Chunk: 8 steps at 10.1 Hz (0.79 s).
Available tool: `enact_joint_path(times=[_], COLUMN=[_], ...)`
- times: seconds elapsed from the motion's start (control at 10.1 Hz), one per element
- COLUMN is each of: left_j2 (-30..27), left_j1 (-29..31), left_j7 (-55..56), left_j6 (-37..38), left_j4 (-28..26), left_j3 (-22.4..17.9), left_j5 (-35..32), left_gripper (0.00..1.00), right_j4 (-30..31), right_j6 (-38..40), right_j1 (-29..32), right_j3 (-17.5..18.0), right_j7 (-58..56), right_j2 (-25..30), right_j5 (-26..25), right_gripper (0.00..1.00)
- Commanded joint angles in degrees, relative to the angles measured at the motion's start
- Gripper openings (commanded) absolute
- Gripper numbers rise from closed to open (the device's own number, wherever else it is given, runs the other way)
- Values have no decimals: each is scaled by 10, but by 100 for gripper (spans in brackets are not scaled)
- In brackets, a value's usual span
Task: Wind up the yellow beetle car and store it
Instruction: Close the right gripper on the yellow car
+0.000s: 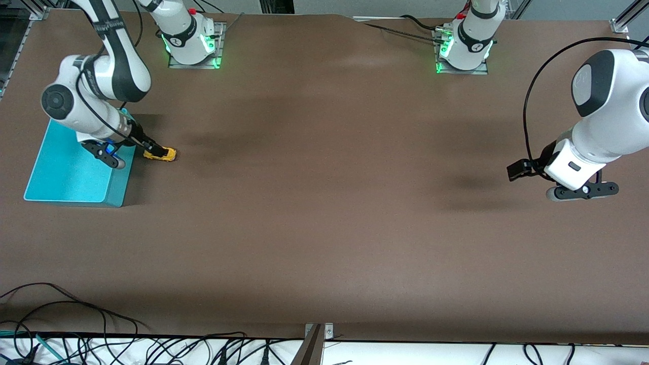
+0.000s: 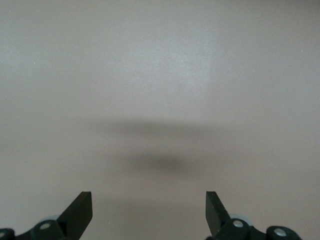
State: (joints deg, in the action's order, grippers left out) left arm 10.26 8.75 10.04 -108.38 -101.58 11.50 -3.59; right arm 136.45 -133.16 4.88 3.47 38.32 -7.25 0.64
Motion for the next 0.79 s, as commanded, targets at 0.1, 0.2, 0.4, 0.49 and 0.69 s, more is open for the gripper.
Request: enact_joint_path(times=[0.1,0.2,0.4,0.49,0.69], left_j2=[-3,-3,-3,-2,-2], left_j1=[5,5,5,5,5], left_j7=[-16,-16,-16,-16,-16], left_j6=[7,7,7,7,7], left_j4=[1,1,1,1,1], left_j3=[3,3,2,3,3], left_j5=[12,12,12,12,12], left_gripper=[100,100,100,100,100], right_j4=[0,-1,0,0,0], right_j6=[-66,-78,-79,-76,-75], right_j1=[2,2,4,4,18], right_j3=[3,2,0,-1,-4], right_j7=[175,238,280,313,328], right_j2=[-41,-47,-62,-68,-73], right_j5=[6,5,5,4,4], right_gripper=[100,100,100,100,100])
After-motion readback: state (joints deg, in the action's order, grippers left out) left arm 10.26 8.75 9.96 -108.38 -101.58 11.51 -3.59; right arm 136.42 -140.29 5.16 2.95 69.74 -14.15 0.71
